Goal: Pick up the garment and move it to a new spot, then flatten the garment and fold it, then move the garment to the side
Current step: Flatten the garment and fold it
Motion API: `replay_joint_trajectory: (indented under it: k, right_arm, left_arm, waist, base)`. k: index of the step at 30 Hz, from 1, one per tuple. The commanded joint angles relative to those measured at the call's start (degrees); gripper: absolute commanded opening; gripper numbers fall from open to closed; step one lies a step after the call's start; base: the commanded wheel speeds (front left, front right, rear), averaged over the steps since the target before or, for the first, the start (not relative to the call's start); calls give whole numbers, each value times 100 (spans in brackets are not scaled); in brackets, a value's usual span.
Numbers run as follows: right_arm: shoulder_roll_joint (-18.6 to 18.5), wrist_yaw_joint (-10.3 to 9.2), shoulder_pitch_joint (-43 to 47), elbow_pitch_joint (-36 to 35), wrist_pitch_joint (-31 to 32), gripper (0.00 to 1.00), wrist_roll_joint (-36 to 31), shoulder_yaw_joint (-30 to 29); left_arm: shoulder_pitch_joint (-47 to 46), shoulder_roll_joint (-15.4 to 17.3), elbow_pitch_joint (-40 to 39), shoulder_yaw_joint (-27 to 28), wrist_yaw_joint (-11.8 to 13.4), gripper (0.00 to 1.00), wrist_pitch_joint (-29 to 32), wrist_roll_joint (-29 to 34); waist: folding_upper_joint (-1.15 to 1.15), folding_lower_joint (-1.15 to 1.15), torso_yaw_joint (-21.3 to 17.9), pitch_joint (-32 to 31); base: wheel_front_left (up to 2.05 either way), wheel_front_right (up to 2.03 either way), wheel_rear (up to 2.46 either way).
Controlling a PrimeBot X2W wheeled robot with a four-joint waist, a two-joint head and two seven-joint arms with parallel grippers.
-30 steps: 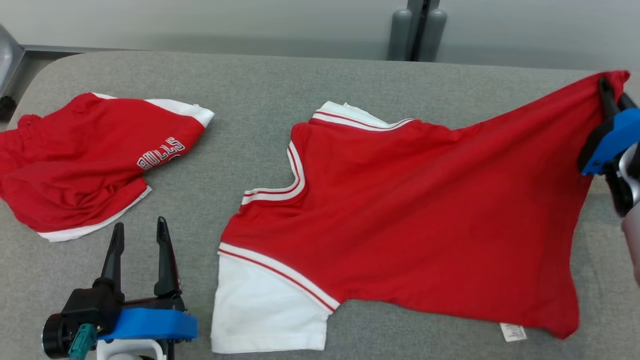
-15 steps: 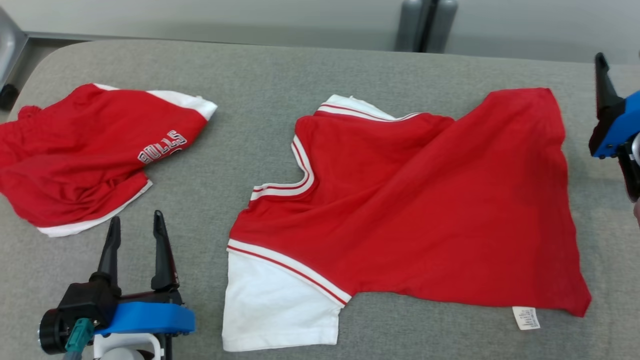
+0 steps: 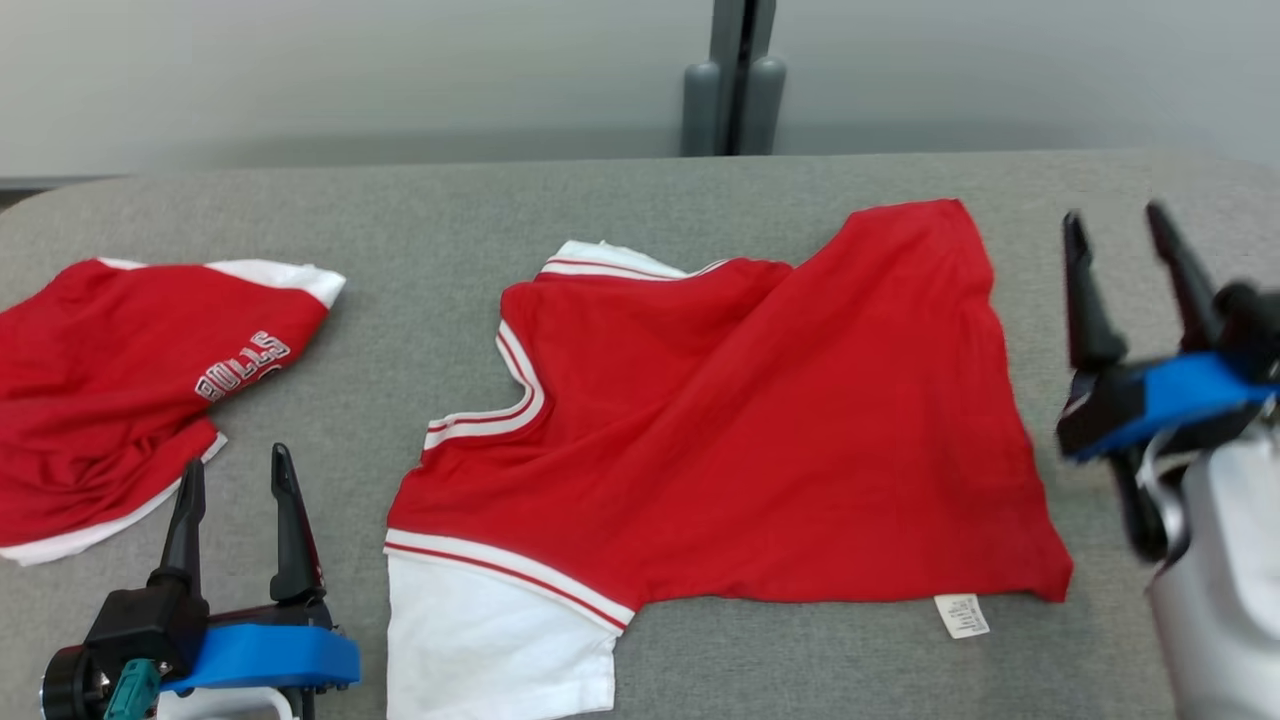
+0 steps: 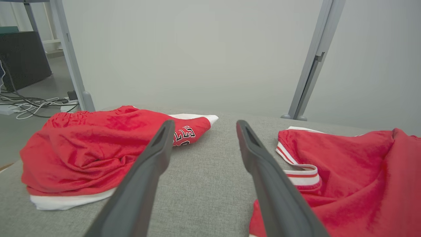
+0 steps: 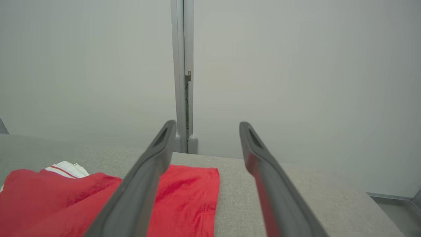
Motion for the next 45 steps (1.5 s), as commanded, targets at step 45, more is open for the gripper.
replay_joint_trajectory:
  k: [45]
  right_arm:
    - [1158, 1, 3237, -1770, -19, 100, -186, 159]
  left_arm:
    - [382, 5, 413, 53, -127, 100, -16, 290]
  waist:
    - [0, 0, -126, -639]
  base:
    - [0, 0, 0]
